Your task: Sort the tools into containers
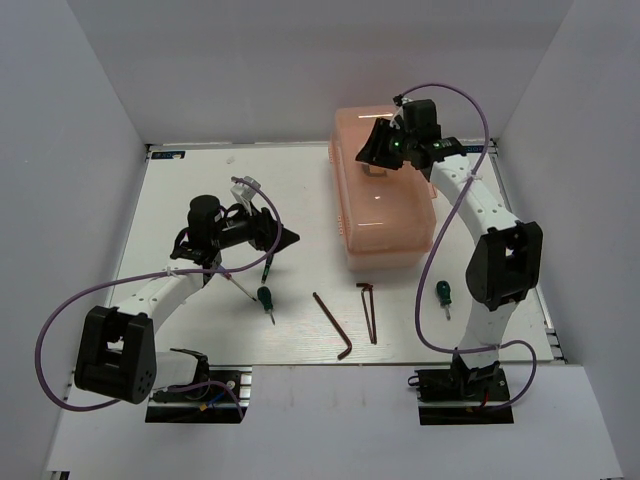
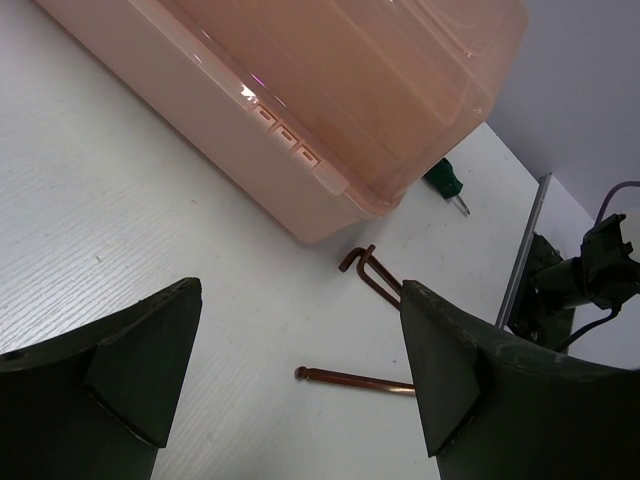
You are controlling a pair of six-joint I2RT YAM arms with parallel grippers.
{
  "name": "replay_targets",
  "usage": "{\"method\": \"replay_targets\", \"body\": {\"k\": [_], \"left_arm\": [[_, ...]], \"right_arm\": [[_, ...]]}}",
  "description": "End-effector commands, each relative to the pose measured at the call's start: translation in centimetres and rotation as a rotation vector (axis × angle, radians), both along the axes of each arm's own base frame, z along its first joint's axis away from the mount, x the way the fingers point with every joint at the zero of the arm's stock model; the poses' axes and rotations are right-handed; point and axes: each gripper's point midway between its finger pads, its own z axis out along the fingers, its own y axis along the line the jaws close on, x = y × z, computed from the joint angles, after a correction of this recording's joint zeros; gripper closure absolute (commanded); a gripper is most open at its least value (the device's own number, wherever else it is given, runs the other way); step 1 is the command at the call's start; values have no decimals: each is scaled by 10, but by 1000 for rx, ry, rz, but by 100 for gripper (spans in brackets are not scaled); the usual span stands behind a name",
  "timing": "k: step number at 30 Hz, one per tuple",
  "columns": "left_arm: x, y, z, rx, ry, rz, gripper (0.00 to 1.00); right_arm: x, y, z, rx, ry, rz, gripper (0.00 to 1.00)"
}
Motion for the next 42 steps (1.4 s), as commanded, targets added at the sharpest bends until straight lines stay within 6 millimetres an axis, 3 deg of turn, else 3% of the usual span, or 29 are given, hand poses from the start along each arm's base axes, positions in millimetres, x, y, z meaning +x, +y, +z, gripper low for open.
{"method": "replay_targets", "body": {"k": [1,6,14,19,23,24,25,30,31,33,34,36,37,41,42], "left_arm": [[-3,-5,19,-24,-58,-33,9],[-2,-5,21,-26,-67,-33,9],[0,-6,26,-42,-98,-32,9],[3,-11,49,-106,-154,-26,9],[16,-16,84,-160,-215,3,9],[22,-21,79,-164,-192,-4,9],[30,-23,89,-179,-192,5,9],[55,-56,98,-219,-164,-27,11],[62,-62,108,-224,-174,-26,11],[75,-74,96,-211,-132,-29,11],[81,-82,107,-217,-144,-32,11],[94,-93,88,-188,-97,-31,11],[97,-102,98,-195,-111,-46,11],[113,-121,89,-179,-86,-60,11],[114,-129,96,-182,-92,-72,11]], "right_arm": [[-12,15,-16,115,115,70,54],[-10,14,-3,160,97,98,62],[-12,11,24,243,62,138,64],[-14,12,34,260,45,157,64],[-15,14,37,260,34,166,64],[-15,14,34,259,44,164,64],[-15,13,34,259,41,164,64],[-16,15,36,268,40,168,64],[-17,16,36,271,44,170,64],[-17,16,38,276,42,175,66],[-16,15,38,281,45,171,66],[-16,16,39,285,43,176,66],[-17,16,41,289,45,177,66],[-18,14,42,297,49,177,66],[-18,13,43,297,47,175,66]]}}
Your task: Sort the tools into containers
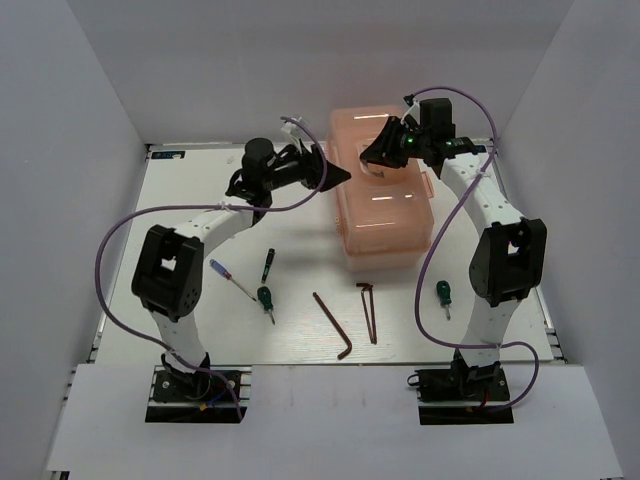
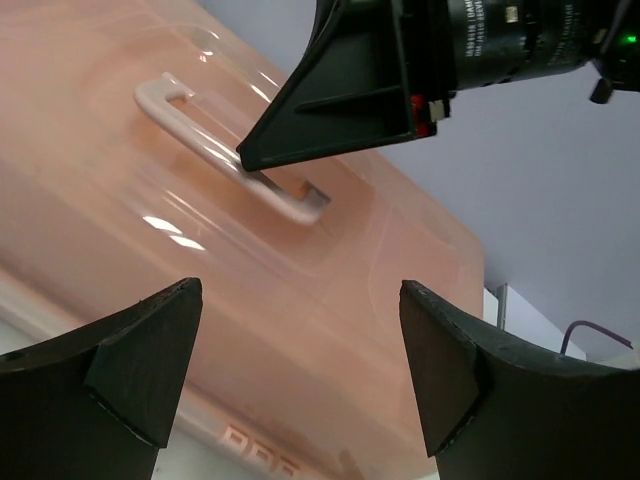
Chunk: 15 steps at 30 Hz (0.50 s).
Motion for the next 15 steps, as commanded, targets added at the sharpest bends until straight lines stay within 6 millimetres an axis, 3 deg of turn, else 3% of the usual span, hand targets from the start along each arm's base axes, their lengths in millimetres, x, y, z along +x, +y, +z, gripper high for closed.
{"method": "replay_targets", "body": {"k": [1,10,14,15], "left_arm": [[5,-19,11,3,-2,-17,11],[28,-56,-7,93,84,14,12],[36,-70,-4,123,91,20,12],[37,-72,-12,154,114,32,13]], "right_arm": [[-13,13,32,80,-43,71,66],[-14,10,31,94,-33,73,66],[-12,10,29,105,-20,70,66],[-13,10,30,107,-22,71,66]]}}
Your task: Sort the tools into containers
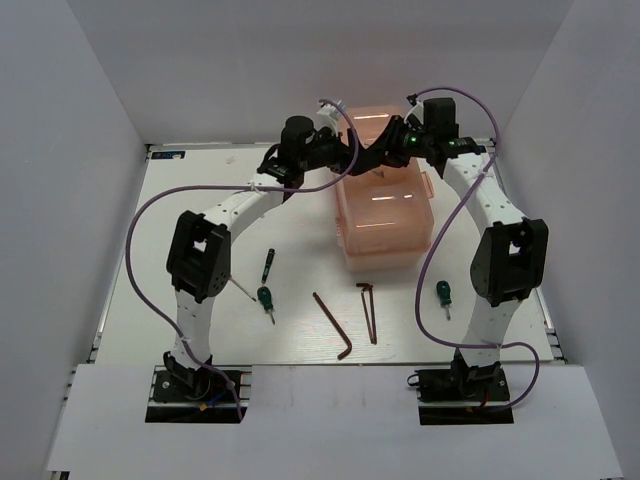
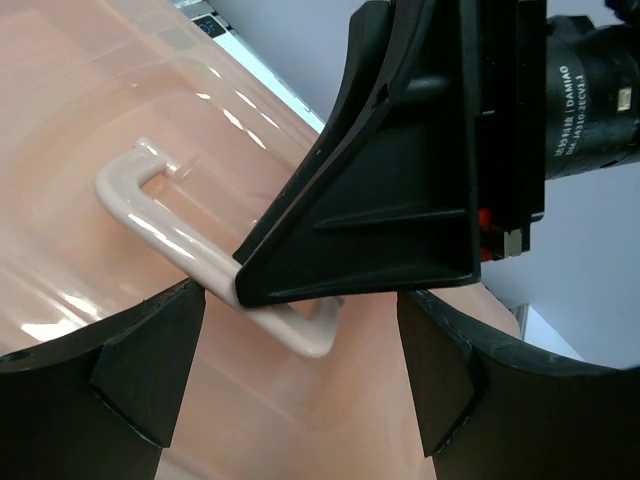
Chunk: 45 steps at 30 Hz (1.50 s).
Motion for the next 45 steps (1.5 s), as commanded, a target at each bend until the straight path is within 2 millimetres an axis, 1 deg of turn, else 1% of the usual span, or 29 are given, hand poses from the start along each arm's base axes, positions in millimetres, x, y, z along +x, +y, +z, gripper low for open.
{"method": "replay_targets", "body": {"k": [1,4,8,10,11,12,14,15,17,18,19,20,21,22,23,25,26,29,30,31,32,33,35,36,38,39,40,43,45], "left_arm": [[1,-5,-12,83,60,28,13],[3,-6,-22,118,82,59,14],[5,-6,-34,147,106,94,14],[3,-8,-34,160,114,103,15],[6,-7,-40,167,120,114,17],[8,-6,-40,169,119,123,18],[11,-7,-39,167,126,137,22],[7,-12,-38,161,137,131,23],[11,-13,-35,145,148,146,27],[12,-14,-41,151,156,146,32],[13,-13,-38,146,168,160,34],[10,-19,-33,135,168,153,34],[11,-19,-40,141,177,153,38],[13,-18,-37,137,183,168,40],[14,-19,-42,143,190,168,41],[16,-19,-34,131,187,179,45],[19,-19,-40,139,194,188,46],[21,-19,-41,142,212,203,51],[21,-19,-39,143,213,203,51],[21,-19,-37,143,213,203,51],[23,-18,-43,151,219,212,51],[23,-18,-43,151,219,212,51],[23,-18,-41,152,220,212,51],[23,-18,-41,152,220,212,51],[23,-18,-41,152,220,212,51],[23,-18,-41,152,220,212,51],[23,-18,-41,152,220,212,51],[21,-19,-42,156,228,203,52],[21,-19,-42,156,228,203,58]], "right_arm": [[-12,12,28,74,-43,66,66],[-11,11,30,72,-48,62,61],[-8,-11,46,-50,-144,4,49],[-1,-31,60,-168,-225,-63,47],[9,-52,60,-247,-244,-164,47],[4,-65,71,-293,-270,-192,46],[9,-93,67,-376,-276,-298,46],[2,-104,82,-381,-314,-331,46],[2,-128,62,-417,-295,-363,46],[-2,-135,70,-420,-329,-378,46],[-6,-150,53,-440,-307,-392,46],[-9,-158,53,-452,-313,-399,46],[-8,-165,49,-454,-312,-414,46],[-10,-183,38,-460,-285,-433,46],[-11,-188,21,-464,-250,-427,47],[-12,-199,4,-413,-208,-393,47],[-9,-206,-19,-393,-152,-381,45],[-8,-198,-49,-269,-85,-251,42],[-8,-194,-47,-223,-99,-197,41],[-9,-190,-60,-193,-71,-155,41],[-7,-188,-61,-173,-81,-129,41],[-3,-188,-76,-169,-49,-121,41],[3,-188,-81,-164,-53,-114,41],[7,-189,-94,-157,-23,-115,39],[11,-186,-93,-126,-23,-99,39],[14,-186,-103,-101,11,-104,39],[18,-185,-100,-87,-2,-96,39],[24,-182,-113,-69,19,-93,39],[28,-185,-122,-87,41,-113,44]]}}
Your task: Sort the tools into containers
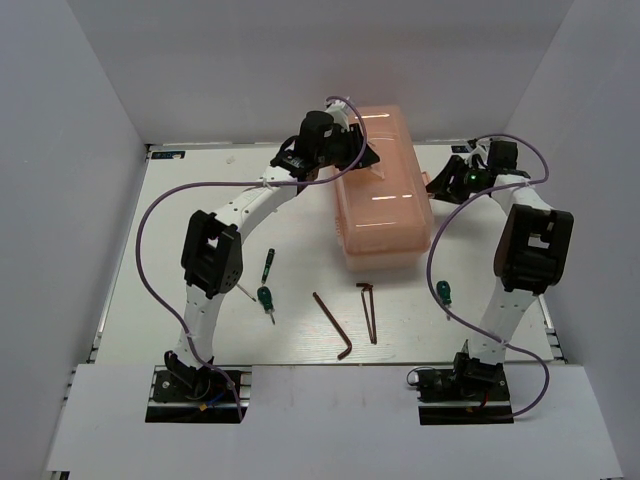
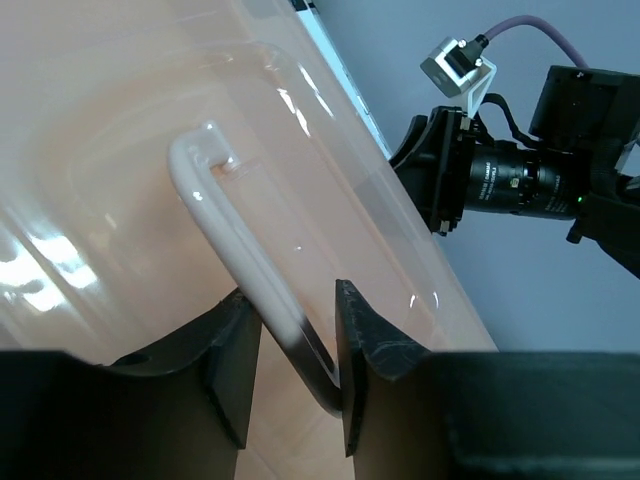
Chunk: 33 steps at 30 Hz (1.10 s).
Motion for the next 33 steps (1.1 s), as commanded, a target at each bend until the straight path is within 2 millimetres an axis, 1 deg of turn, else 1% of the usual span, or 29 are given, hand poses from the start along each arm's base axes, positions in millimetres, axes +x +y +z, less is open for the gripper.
{"method": "replay_targets", "body": {"k": [1,2,3,4,5,7,8,9,10,11,13,14,15,16,18,19,20,21,22,23,24,26,27,28,29,30,31,32,33], "left_arm": [[-3,0,-24,58,46,0,61],[-2,-1,-30,63,54,0,63],[-2,-1,-30,63,54,0,68],[-2,-2,-25,54,47,-9,72],[-1,-3,-19,46,35,-9,76],[1,-4,-21,47,36,-9,85],[0,-6,-15,38,28,-17,88],[0,-6,-11,36,25,-17,91],[0,-6,-9,31,32,-14,97],[1,-7,0,21,17,-14,99],[0,-6,1,25,24,-14,100],[1,-5,13,14,2,-6,100],[3,-4,19,12,-6,6,100],[0,-2,45,-15,-45,7,100],[9,14,63,-22,-68,52,100],[7,19,72,-18,-70,70,100],[7,34,98,-23,-119,102,100],[7,45,105,10,-140,145,100],[5,53,113,28,-157,171,100],[7,69,121,49,-174,215,100],[4,90,141,72,-210,296,100],[0,119,135,155,-209,375,100],[4,142,138,189,-224,461,100],[3,158,122,240,-201,496,100],[-7,175,138,254,-236,545,100],[-9,190,123,296,-215,572,100],[-10,203,122,308,-211,605,100],[-20,214,134,297,-232,638,100],[-23,226,114,348,-206,656,100]], "right_arm": [[19,2,11,16,-55,8,50],[20,0,9,17,-53,2,53],[21,1,8,18,-56,0,56],[21,-1,4,18,-47,-4,62],[21,-3,2,17,-44,-8,72],[22,-4,1,16,-52,-13,78],[23,-4,1,14,-57,-15,94],[23,-4,0,14,-54,-18,100],[25,-4,1,12,-59,-21,100],[25,-5,3,3,-68,-22,100],[28,-13,1,-44,-82,-57,100],[28,-16,8,-65,-97,-70,100],[28,-20,6,-95,-105,-68,100],[31,-29,4,-137,-101,-104,100],[32,-38,7,-188,-103,-125,100],[32,-42,7,-207,-102,-137,100],[30,-45,3,-213,-83,-144,100],[31,-53,3,-233,-86,-165,100],[31,-53,5,-233,-87,-166,100],[30,-56,2,-237,-76,-175,100],[28,-58,0,-241,-71,-176,100],[26,-61,-1,-240,-67,-182,100],[25,-62,0,-242,-66,-187,100],[23,-63,-4,-244,-57,-189,100],[22,-63,-4,-242,-57,-189,100],[22,-64,-4,-241,-56,-191,100],[20,-65,-6,-241,-46,-197,100],[19,-65,-5,-240,-47,-196,100],[19,-66,-4,-240,-50,-198,100]]}}
